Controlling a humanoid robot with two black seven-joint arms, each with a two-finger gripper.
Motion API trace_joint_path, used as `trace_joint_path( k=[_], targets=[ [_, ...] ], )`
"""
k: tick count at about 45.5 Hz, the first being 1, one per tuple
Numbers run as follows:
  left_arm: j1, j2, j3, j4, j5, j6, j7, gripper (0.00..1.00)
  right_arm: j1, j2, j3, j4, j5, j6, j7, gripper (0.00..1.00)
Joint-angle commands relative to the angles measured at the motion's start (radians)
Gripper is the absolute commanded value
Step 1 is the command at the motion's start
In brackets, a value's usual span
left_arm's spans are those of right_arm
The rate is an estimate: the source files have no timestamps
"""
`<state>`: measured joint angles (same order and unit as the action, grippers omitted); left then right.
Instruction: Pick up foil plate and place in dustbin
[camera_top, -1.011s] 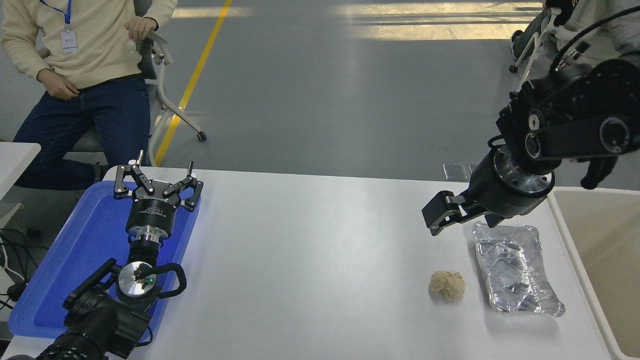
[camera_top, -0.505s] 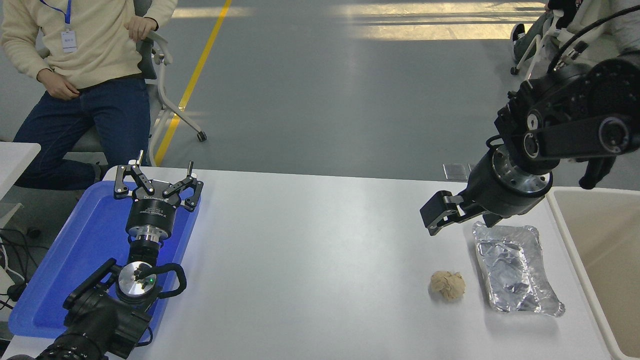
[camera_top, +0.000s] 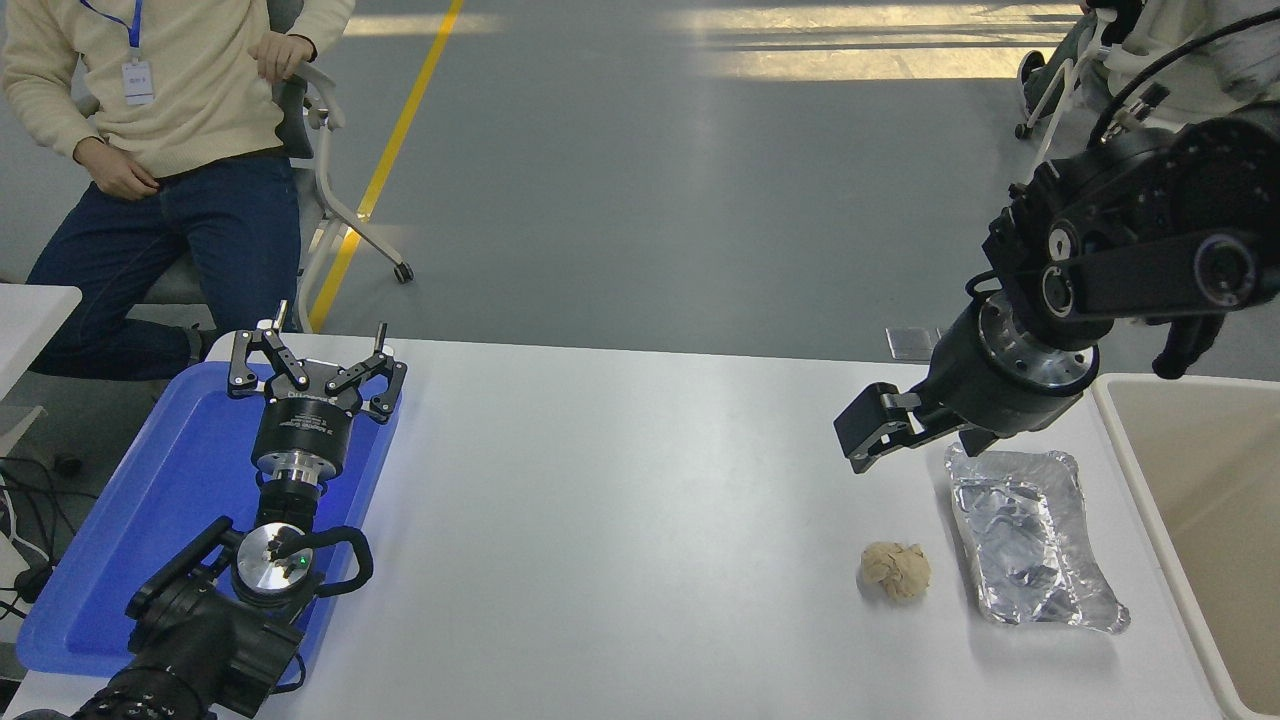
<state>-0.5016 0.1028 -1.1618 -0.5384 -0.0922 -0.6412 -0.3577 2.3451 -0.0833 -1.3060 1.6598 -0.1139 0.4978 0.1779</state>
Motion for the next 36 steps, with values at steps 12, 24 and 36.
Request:
trace_joint_path(
  k=[12, 24, 36],
  targets=[
    [0.0, 0.0, 0.001, 0.0, 0.0, 0.0, 0.0, 1.0, -0.001, 0.004, 0.039, -0.002, 0.003, -0.004, 0.0, 1.0],
    [0.0, 0.002, -0.001, 0.0, 0.0, 0.0, 0.0, 1.0, -0.001, -0.004, 0.039, 0.015, 0.016, -0.01, -0.002, 1.0],
    [0.0, 0.002, 0.001, 0.0, 0.0, -0.001, 0.0, 1.0, 0.0, -0.004, 0.044, 0.014, 0.022, -0.01, -0.002, 1.0]
  ],
)
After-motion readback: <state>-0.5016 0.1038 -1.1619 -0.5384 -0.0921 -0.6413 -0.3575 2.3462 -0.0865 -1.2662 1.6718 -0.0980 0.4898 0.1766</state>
